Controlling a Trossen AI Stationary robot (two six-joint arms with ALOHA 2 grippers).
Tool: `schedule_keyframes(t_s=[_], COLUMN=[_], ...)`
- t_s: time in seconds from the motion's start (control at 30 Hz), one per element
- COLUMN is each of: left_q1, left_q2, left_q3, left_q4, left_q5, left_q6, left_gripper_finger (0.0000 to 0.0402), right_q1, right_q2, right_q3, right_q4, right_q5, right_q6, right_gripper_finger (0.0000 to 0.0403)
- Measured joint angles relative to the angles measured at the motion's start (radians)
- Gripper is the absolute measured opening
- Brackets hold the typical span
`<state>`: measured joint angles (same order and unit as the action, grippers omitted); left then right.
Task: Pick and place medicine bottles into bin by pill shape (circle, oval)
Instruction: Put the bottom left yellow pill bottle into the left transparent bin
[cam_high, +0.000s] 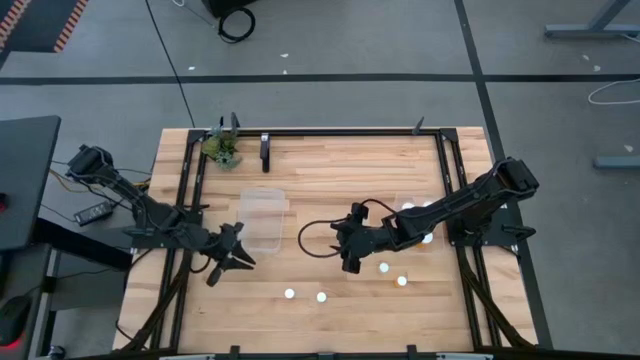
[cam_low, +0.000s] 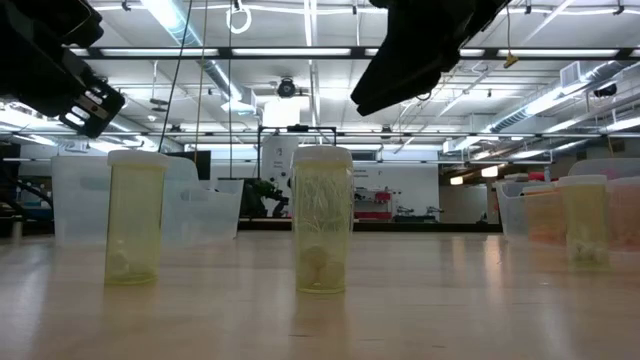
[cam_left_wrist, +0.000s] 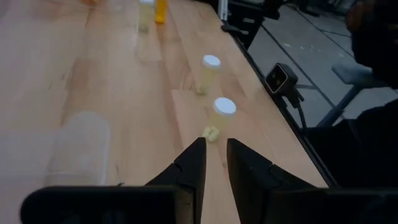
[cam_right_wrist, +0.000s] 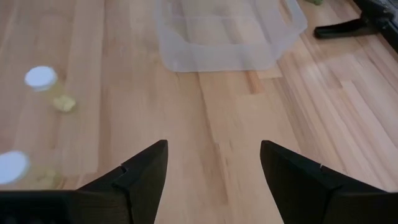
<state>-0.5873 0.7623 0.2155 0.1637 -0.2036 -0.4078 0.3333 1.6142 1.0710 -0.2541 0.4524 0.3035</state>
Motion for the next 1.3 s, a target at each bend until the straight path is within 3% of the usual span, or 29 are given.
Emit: schedule_keyframes(t_s=[0.27,0.7,1.3], left_q1=[-0.04,-0.064,-0.114], left_q2=[0.108,0.124,0.123], left_q3=[0.077,0.158,0.162], left_q4=[-0.021,-0.146,-0.202], left_q5=[-0.014,-0.014,-0.014], left_q6=[0.008,-0.001,-0.033], left_gripper_finger=[0.0073,0.0073,0.0073], right_q1=[0.035,0.077,0.047], right_q2=[-0.009,-0.024,-0.024], right_q3=[0.0,-0.022,-0.037], right_q4=[-0.032,-0.031,-0.008], right_q5=[0.035,0.091,0.105], right_q6=[-0.008,0.011,0.053], right_gripper_finger=[0.0263,0.0263,0.0263])
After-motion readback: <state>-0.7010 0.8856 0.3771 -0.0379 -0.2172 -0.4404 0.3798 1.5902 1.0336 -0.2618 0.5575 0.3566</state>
